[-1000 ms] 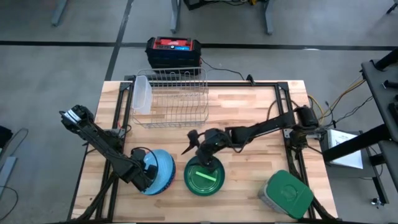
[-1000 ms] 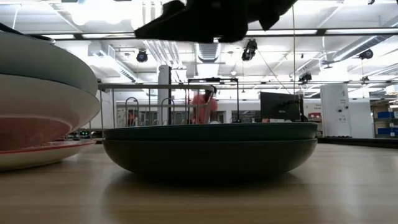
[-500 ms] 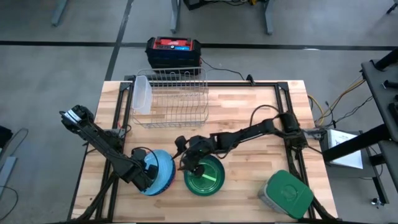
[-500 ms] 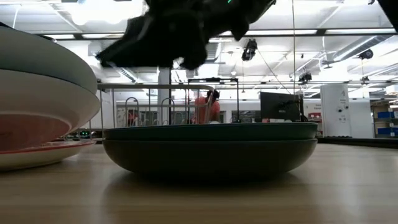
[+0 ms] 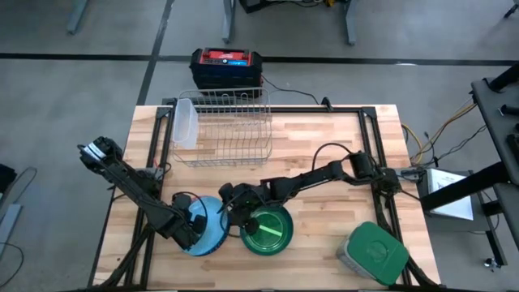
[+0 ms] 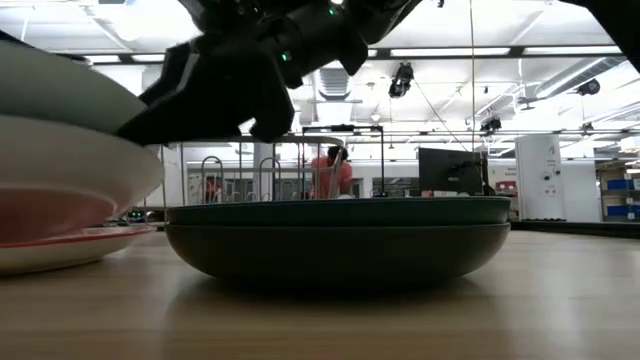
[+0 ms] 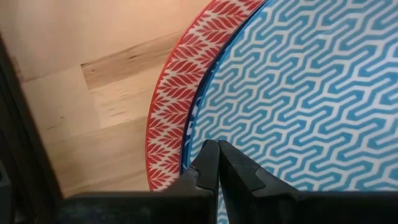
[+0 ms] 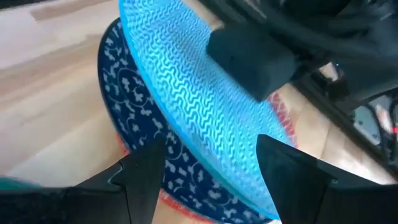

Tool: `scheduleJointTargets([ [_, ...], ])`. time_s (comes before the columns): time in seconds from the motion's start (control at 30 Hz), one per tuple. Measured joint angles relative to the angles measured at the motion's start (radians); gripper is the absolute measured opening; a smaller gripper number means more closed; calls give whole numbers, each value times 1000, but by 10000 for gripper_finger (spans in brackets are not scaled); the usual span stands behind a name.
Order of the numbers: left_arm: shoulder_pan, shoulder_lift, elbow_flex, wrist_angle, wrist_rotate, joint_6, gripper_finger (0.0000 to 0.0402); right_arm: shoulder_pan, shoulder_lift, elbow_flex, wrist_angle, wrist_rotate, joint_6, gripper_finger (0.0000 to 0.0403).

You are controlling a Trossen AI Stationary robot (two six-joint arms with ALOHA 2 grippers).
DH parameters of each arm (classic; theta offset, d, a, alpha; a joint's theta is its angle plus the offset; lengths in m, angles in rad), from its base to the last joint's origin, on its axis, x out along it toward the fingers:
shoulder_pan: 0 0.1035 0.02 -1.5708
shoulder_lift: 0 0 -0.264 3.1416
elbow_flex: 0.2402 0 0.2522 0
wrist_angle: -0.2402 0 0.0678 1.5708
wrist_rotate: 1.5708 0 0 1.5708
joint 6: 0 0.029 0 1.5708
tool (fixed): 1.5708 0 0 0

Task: Sort dishes
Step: Put the light blue patterned plate into the dish rack

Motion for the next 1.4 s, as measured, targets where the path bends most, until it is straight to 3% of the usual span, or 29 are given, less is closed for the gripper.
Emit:
scheduleJointTargets([
  [0.2, 1, 0, 4, 13, -31, 1, 0, 0, 0, 8, 3, -2, -42, 236],
  [0.4, 1, 1, 13, 19, -32, 3, 0, 1, 0, 7, -1, -4, -88, 193],
  [0.87, 2, 0, 20, 1, -65, 25, 0, 4, -2, 5, -55, -19, -219, 13],
  [1.4, 1, 2, 229, -303, -73, 42, 0, 22, -6, 5, -73, 78, -323, 2],
])
